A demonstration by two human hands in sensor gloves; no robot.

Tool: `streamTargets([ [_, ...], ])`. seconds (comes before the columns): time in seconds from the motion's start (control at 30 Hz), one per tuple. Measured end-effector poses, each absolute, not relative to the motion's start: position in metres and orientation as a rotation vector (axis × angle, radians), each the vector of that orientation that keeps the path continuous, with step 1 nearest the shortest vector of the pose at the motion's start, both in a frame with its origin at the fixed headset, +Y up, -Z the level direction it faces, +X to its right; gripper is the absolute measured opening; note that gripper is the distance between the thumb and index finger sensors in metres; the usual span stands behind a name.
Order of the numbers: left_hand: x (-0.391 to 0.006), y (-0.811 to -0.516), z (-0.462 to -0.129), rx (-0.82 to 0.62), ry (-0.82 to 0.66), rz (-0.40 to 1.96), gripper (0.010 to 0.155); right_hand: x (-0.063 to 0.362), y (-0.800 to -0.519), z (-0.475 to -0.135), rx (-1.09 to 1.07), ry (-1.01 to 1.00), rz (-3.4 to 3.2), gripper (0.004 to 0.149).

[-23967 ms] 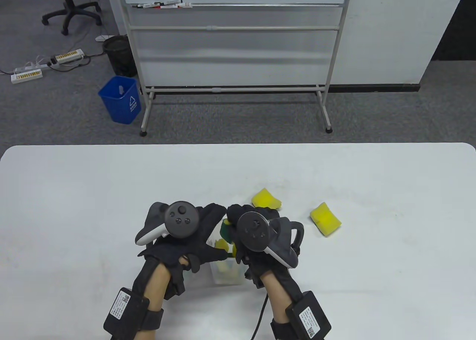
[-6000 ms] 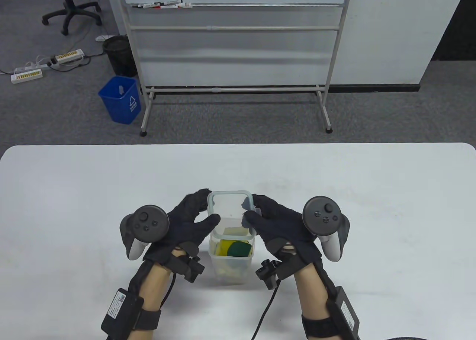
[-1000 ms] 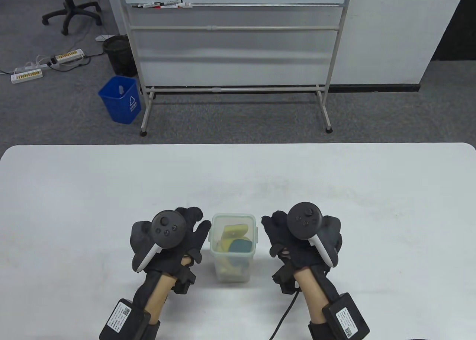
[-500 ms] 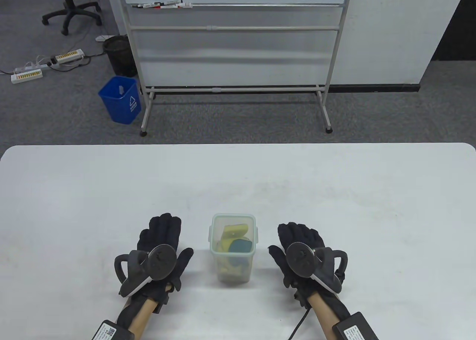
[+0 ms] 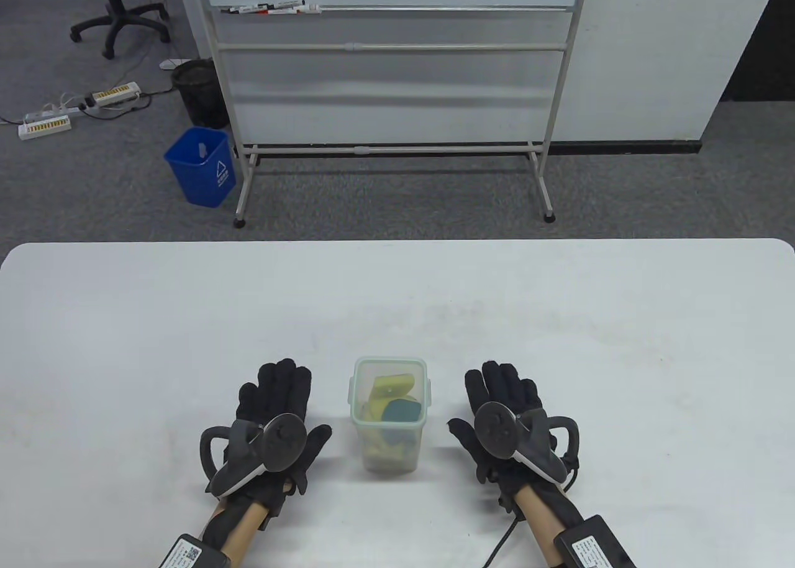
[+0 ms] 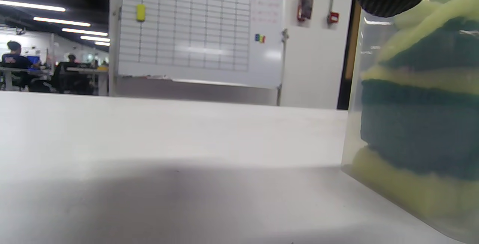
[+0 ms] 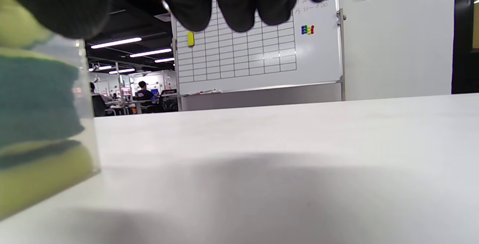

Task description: Squeeze sponges into plastic airtight container

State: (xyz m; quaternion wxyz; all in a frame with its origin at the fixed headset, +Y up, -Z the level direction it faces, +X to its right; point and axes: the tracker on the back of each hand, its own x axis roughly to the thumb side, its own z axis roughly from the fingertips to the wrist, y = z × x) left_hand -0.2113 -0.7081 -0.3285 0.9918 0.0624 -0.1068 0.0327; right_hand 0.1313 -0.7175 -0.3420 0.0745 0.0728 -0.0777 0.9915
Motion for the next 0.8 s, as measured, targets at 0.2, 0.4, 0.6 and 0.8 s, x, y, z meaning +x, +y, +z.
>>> streamTargets([
  [0.2,-0.2106,-0.708,-0.3283,0.13,-0.208,0.051,0.087,0.1347,-0.7182,-0.3413,0.195,-0.205,2.98,0.083],
  [0.4,-0.21,-0.7076,-0.3282,0.12,-0.204,0.034,0.087,0.1359,-0.719,-0.3411,0.181,-0.194,2.986,0.084],
  [0.6,-0.2097,-0.7076,-0.3279,0.119,-0.199,0.03,0.087,0.1357,-0.7186,-0.3396,0.172,-0.175,2.998,0.084],
  [0.8,-0.2097,-0.7075,-0.3279,0.116,-0.195,0.025,0.087,0.1354,-0.7191,-0.3392,0.171,-0.17,3.001,0.084],
])
